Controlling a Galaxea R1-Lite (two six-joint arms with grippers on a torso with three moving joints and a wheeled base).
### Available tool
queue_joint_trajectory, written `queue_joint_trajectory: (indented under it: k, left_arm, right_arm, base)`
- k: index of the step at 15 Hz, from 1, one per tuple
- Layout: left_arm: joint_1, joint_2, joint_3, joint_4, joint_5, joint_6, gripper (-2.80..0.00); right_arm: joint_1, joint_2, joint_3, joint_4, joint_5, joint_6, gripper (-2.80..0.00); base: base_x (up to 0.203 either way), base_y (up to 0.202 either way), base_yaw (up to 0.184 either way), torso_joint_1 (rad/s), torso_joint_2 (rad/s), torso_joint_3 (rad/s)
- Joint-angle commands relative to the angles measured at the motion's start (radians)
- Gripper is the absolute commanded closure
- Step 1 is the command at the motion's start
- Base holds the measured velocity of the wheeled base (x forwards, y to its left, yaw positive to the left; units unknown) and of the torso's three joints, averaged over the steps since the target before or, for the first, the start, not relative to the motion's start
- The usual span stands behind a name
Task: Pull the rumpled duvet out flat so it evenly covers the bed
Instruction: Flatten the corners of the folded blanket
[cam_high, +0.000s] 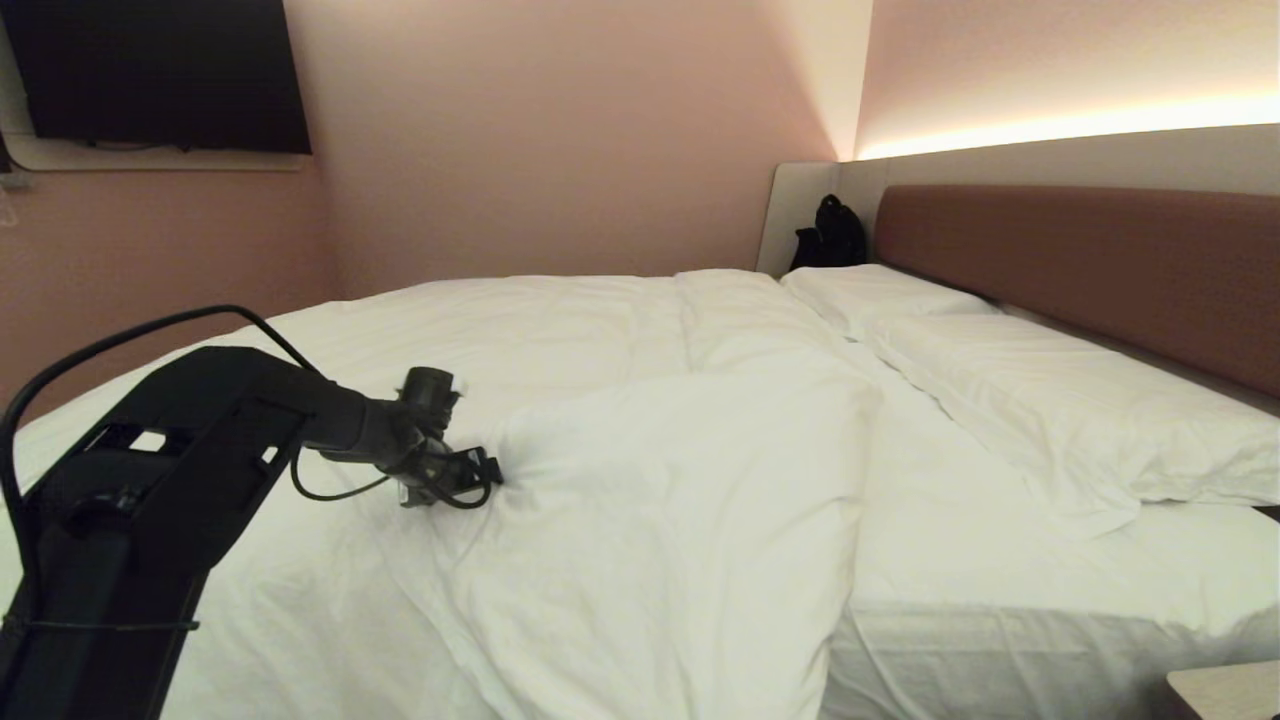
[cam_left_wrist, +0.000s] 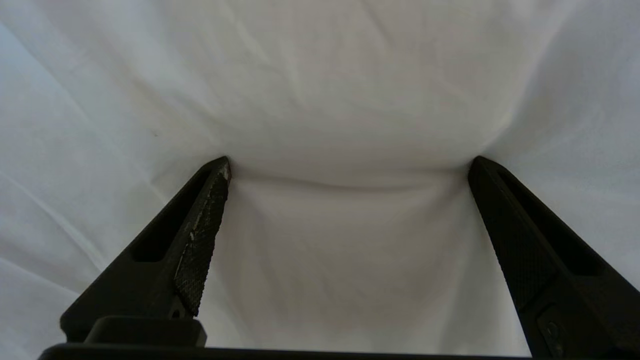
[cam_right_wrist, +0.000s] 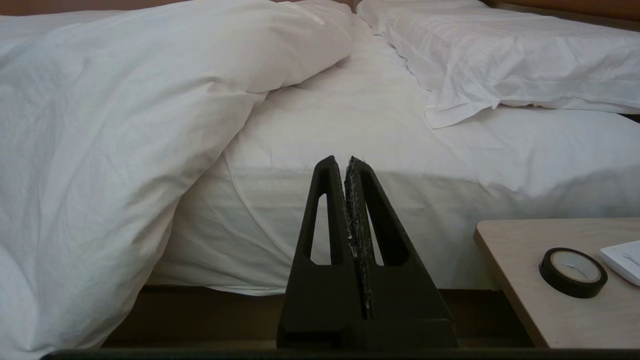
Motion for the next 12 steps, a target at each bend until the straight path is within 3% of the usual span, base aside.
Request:
queue_joint_trajectory:
  k: [1, 7, 8, 9, 12]
  left_arm:
    - [0.000, 0.010, -0.003, 0.001, 0.001, -0.001, -2.80]
    - [-0.002, 0.024, -0.022, 0.003, -0.003, -0.001, -2.80]
    - [-0.002, 0.022, -0.022, 0.003, -0.003, -0.001, -0.67]
    - [-0.005, 0.024, -0.022, 0.003, -0.001, 0.001, 0.00]
    - [-0.008, 0.025, -0.019, 0.003, -0.002, -0.001, 0.00]
  right_arm:
    - [0.000, 0.001, 0.000, 0.000, 0.000, 0.000, 0.00]
    - [0.000, 0.001, 0.000, 0.000, 0.000, 0.000, 0.00]
    - [0.000, 0.001, 0.000, 0.000, 0.000, 0.000, 0.00]
    - [0.000, 0.001, 0.000, 0.000, 0.000, 0.000, 0.00]
    - [0.000, 0.001, 0.000, 0.000, 0.000, 0.000, 0.00]
  base:
    - [0.000, 0.000, 0.000, 0.000, 0.00, 0.000]
    - [0.000, 0.000, 0.000, 0.000, 0.00, 0.000]
    - [0.000, 0.000, 0.000, 0.000, 0.00, 0.000]
    - [0.000, 0.000, 0.000, 0.000, 0.00, 0.000]
    - [0.000, 0.000, 0.000, 0.000, 0.00, 0.000]
